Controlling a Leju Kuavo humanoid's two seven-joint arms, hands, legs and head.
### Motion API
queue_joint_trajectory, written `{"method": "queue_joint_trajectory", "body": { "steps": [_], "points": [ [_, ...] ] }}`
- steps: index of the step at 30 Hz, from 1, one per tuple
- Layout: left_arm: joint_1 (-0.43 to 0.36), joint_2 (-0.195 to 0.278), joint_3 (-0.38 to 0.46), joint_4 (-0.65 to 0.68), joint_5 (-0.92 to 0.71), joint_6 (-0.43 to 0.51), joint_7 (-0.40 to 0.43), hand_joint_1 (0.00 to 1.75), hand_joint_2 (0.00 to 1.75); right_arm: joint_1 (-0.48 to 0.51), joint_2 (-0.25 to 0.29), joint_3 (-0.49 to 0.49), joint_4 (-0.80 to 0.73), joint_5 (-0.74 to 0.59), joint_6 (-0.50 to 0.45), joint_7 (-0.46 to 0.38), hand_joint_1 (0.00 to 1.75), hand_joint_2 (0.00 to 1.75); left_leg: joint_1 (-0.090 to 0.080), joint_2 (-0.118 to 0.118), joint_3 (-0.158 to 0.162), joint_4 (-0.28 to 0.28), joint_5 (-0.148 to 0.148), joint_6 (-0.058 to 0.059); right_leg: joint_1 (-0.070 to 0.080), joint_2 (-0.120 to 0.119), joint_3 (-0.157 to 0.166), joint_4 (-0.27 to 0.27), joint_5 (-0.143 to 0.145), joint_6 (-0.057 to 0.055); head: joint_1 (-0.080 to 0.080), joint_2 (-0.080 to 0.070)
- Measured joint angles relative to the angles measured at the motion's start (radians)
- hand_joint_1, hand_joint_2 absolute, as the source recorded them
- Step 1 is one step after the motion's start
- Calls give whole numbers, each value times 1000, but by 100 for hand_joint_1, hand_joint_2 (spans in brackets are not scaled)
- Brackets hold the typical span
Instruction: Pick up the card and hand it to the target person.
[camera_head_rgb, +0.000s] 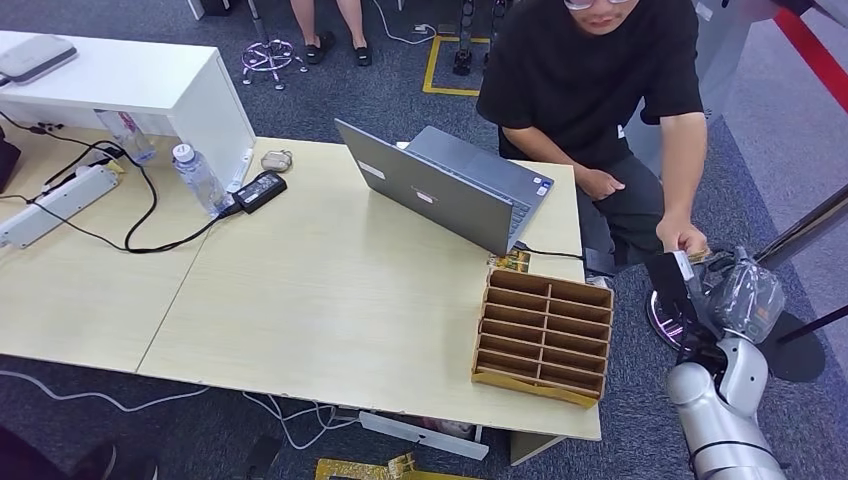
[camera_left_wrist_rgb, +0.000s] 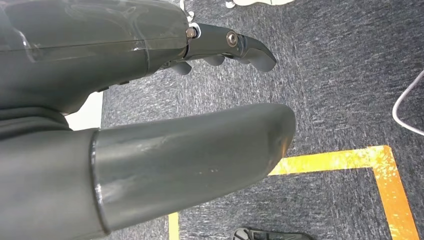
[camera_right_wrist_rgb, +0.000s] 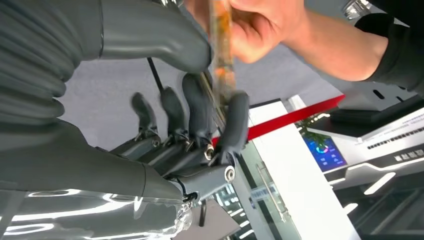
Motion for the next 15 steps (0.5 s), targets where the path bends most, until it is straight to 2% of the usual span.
{"method": "queue_joint_trajectory", "body": {
  "steps": [6, 10, 15],
  "points": [
    [0, 4, -4, 0, -1, 1, 0, 0, 0, 8, -22, 40, -19, -33, -2, 20, 0, 175, 0, 0, 0, 0, 0, 0, 0, 0, 0, 0, 0, 0, 0, 0],
    [0, 5, -6, -1, -1, -2, 0, 0, 0, 50, -25, -12, -99, 70, -2, 44, 0, 175, 0, -2, -1, 0, 0, 0, 0, -2, 0, 1, -1, 0, 0, 0],
    [0, 5, -6, -1, 1, -3, -1, 0, 0, 95, -1, -99, -178, 103, -2, 3, 0, 175, 0, -2, 0, 0, 0, 0, 0, -3, 1, 0, 0, 0, 0, 0]
  ]
}}
